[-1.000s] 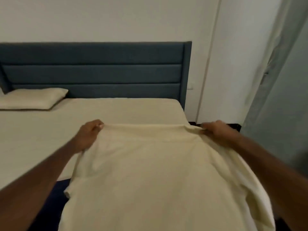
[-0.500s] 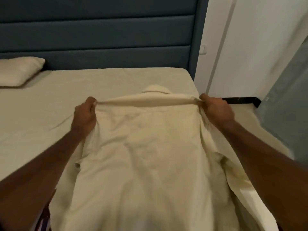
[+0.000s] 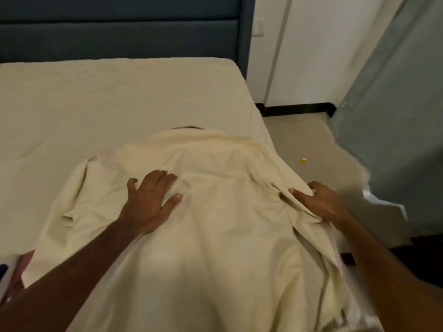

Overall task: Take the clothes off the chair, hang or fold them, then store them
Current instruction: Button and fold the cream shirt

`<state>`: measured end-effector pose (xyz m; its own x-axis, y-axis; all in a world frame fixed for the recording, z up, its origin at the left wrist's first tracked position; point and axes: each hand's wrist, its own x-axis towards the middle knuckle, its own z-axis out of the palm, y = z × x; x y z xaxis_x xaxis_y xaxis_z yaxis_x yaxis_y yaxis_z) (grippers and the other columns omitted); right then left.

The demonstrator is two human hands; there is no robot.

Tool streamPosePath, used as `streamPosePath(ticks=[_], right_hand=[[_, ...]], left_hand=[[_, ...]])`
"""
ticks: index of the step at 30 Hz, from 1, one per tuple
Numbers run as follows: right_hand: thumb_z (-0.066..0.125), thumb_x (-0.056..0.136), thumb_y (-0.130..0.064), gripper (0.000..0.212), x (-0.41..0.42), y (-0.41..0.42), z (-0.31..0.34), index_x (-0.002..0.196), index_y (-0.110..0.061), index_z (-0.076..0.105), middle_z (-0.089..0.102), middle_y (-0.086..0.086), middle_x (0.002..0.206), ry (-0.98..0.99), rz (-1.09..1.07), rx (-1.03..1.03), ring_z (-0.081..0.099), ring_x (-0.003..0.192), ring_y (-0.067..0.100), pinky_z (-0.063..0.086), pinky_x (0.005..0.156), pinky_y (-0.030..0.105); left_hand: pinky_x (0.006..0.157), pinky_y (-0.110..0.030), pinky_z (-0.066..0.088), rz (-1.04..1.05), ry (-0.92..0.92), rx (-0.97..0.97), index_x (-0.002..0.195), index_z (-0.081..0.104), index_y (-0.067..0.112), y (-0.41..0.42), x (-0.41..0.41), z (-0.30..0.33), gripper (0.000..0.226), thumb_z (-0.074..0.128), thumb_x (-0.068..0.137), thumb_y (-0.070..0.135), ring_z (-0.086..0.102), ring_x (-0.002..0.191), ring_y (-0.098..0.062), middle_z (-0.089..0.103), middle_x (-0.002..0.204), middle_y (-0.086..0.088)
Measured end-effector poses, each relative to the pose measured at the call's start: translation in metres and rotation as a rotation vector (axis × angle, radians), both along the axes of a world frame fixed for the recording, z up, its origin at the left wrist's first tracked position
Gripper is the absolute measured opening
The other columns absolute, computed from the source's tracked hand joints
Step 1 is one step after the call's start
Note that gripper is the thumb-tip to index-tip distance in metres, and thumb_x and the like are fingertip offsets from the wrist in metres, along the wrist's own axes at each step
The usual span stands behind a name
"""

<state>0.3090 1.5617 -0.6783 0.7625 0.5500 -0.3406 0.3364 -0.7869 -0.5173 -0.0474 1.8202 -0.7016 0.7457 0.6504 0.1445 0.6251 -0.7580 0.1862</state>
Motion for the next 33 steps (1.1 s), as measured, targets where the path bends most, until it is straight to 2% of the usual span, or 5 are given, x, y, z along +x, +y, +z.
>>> streamPosePath(ticks=[4, 11, 16, 26, 33], right_hand=[[0.07, 0.091, -0.037, 0.023, 0.016, -0.02, 0.009, 0.074, -0.023, 0.065, 0.068, 0.001, 0.078, -0.089, 0.079, 0.021, 0.07, 0.094, 0.033, 0.047, 0.069, 0.033], [0.066, 0.088, -0.033, 0.05, -0.048, -0.035, 0.02, 0.132, -0.026, 0.045, 0.052, 0.008, 0.131, -0.506, 0.059, -0.025, 0.049, 0.124, 0.035, 0.041, 0.096, 0.054], [0.063, 0.091, -0.042, 0.033, -0.143, -0.087, -0.008, 0.112, -0.017, 0.057, 0.067, 0.007, 0.107, -0.358, 0.149, 0.104, 0.064, 0.101, 0.031, 0.052, 0.087, 0.044], [0.069, 0.054, -0.085, 0.093, -0.214, -0.16, 0.009, 0.115, -0.017, 0.057, 0.066, 0.005, 0.111, 0.064, -0.056, -0.004, 0.064, 0.103, 0.034, 0.053, 0.093, 0.05], [0.064, 0.066, -0.055, 0.058, -0.225, -0.193, 0.017, 0.111, -0.018, 0.06, 0.066, 0.008, 0.113, 0.041, 0.071, 0.014, 0.059, 0.109, 0.034, 0.04, 0.105, 0.056]], left_hand=[[0.108, -0.06, 0.021, -0.133, 0.136, 0.06, 0.152, 0.027, 0.041, -0.052, 0.042, 0.002, 0.088, 0.035, 0.079, 0.089, 0.024, 0.15, -0.021, 0.027, 0.163, 0.0], [0.099, -0.059, 0.031, -0.078, 0.168, 0.123, 0.143, 0.042, 0.033, -0.126, 0.053, 0.0, 0.063, 0.062, 0.088, 0.056, 0.038, 0.139, -0.025, 0.043, 0.152, -0.004], [0.095, -0.055, 0.038, 0.21, -0.076, 0.032, 0.129, 0.053, 0.021, -0.177, -0.03, -0.003, 0.044, 0.064, 0.091, 0.039, 0.045, 0.13, -0.03, 0.053, 0.138, -0.007], [0.099, -0.051, 0.046, 0.92, -0.318, -0.227, 0.129, 0.054, 0.006, -0.253, -0.211, 0.036, 0.056, 0.067, 0.091, 0.046, 0.056, 0.115, -0.044, 0.06, 0.127, -0.023], [0.096, -0.055, 0.043, 0.876, 0.097, -0.18, 0.115, 0.068, 0.013, -0.262, -0.25, 0.057, 0.048, 0.063, 0.089, 0.053, 0.05, 0.114, -0.04, 0.057, 0.12, -0.019]])
